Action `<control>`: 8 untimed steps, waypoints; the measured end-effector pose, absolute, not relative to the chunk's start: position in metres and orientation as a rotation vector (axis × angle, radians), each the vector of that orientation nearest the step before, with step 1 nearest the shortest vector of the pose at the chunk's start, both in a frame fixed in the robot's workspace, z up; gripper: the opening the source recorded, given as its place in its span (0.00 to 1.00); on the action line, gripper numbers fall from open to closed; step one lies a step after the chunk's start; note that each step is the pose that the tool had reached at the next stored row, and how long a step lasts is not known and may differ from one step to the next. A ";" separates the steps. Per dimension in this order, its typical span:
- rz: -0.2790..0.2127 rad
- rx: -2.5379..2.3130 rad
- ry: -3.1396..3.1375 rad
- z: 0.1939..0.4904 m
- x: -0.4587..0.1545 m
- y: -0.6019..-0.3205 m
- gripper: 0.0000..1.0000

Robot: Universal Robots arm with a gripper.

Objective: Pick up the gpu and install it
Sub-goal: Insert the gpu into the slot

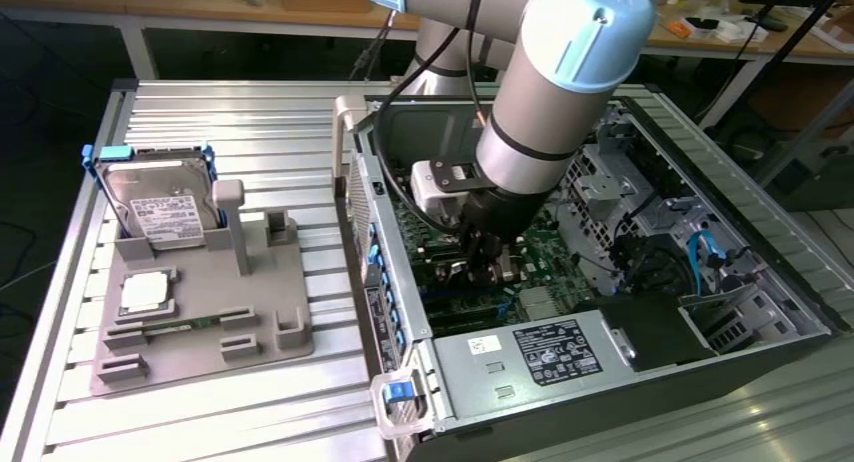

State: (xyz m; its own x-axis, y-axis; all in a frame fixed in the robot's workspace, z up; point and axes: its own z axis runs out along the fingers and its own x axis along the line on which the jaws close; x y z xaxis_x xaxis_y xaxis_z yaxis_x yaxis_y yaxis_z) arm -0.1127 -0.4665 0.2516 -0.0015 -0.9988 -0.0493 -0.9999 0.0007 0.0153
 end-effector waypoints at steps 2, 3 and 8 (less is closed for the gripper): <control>0.071 -2.202 2.205 0.252 -0.113 -0.466 0.27; 0.071 -2.203 2.205 0.251 -0.113 -0.466 0.27; 0.071 -2.203 2.205 0.250 -0.113 -0.467 0.27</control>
State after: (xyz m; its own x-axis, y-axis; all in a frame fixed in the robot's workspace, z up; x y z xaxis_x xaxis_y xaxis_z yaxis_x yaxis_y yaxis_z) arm -0.1127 -0.4665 0.2500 -0.0015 -0.9988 -0.0494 -0.9999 0.0007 0.0153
